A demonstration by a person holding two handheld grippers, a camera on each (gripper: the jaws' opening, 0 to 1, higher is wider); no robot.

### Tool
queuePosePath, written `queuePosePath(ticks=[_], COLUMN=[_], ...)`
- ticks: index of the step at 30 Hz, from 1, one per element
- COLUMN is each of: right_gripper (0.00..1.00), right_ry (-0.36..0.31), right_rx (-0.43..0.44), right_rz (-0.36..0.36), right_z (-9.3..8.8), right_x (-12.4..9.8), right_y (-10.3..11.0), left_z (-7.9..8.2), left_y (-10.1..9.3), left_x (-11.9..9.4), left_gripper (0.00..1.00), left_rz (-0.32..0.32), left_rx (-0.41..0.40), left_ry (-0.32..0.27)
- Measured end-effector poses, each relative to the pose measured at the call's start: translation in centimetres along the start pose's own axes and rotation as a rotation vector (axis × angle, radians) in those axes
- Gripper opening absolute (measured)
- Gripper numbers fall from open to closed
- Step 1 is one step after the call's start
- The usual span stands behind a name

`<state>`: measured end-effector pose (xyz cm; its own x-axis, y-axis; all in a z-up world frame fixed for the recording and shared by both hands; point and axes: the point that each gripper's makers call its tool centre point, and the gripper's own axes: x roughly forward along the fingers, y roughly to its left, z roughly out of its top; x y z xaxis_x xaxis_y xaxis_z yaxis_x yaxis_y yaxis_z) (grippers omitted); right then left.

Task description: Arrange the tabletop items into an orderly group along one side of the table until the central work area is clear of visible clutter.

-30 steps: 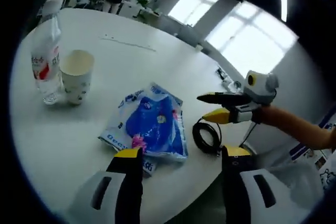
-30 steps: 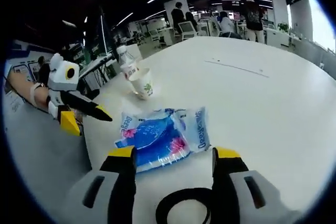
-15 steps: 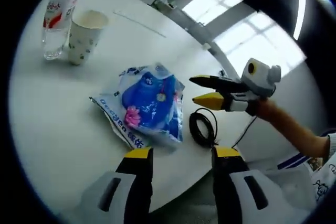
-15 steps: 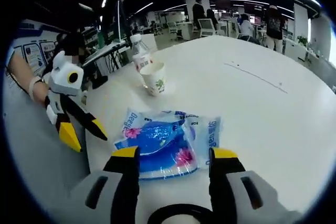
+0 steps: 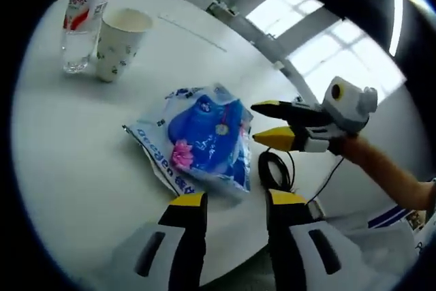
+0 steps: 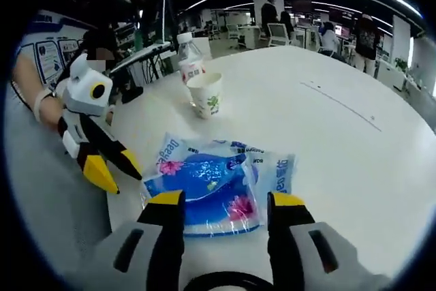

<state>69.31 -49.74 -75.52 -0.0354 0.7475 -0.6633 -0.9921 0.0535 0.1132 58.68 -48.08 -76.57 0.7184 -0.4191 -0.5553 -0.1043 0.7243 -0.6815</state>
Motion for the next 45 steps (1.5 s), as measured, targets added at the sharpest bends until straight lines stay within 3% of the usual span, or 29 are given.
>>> queuePosePath(ticks=[10,18,36,45], right_gripper=[0.42,0.39,0.14,0.13], right_ry=[0.025,0.023,0.045,0.053], right_rx=[-0.059,-0.059,-0.035,-0.09], right_rz=[-0.012,-0.016,-0.015,-0.052], right_z=[-0.6,-0.6,-1.7,-1.3], right_x=[0.9,1.2,0.4,0.7], right_y=[-0.6,-1.3,-1.7,-2.2], left_z=[0.1,0.2,1.0,1.1], left_y=[0.0,0.3,0.5,1.0], left_x=[0.4,0.9,1.1,1.1], left_gripper=[0.26,0.25,0.23,0.21], left_rz=[0.004,0.006,0.019,0.033], left_rx=[-0.017,-0.033,-0.026,-0.022], left_ry=[-0.012,-0.018,-0.033,-0.032])
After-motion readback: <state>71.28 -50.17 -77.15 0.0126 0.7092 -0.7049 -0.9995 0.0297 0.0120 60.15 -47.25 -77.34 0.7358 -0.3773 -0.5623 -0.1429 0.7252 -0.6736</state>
